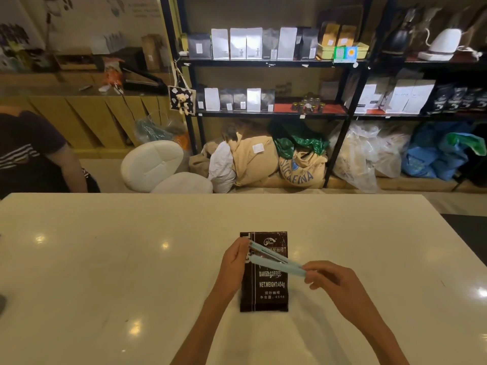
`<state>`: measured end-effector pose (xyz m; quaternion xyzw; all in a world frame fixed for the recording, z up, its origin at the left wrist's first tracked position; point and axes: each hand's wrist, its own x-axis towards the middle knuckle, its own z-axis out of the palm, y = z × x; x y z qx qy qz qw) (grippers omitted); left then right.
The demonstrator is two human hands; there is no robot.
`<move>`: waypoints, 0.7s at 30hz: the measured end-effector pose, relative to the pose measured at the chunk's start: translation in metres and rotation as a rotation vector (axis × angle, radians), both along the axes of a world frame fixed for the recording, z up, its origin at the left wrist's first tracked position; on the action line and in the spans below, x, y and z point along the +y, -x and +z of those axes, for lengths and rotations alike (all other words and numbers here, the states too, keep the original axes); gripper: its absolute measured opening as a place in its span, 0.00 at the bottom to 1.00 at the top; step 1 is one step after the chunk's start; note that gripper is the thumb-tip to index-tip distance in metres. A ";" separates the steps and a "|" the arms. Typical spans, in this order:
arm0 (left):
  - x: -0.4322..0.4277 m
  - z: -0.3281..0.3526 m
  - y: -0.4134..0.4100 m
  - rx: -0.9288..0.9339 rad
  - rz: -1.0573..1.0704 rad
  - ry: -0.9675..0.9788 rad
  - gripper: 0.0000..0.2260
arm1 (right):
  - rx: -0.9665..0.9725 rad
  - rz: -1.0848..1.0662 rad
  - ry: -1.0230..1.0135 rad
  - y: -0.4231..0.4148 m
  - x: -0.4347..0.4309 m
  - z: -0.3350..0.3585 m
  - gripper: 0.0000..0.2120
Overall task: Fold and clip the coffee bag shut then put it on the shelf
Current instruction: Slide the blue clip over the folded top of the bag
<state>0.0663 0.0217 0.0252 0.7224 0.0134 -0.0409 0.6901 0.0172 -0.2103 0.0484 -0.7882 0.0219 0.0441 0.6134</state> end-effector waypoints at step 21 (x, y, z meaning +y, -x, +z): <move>-0.001 -0.014 0.012 0.190 0.091 0.314 0.41 | -0.072 -0.095 0.027 -0.043 0.017 -0.012 0.07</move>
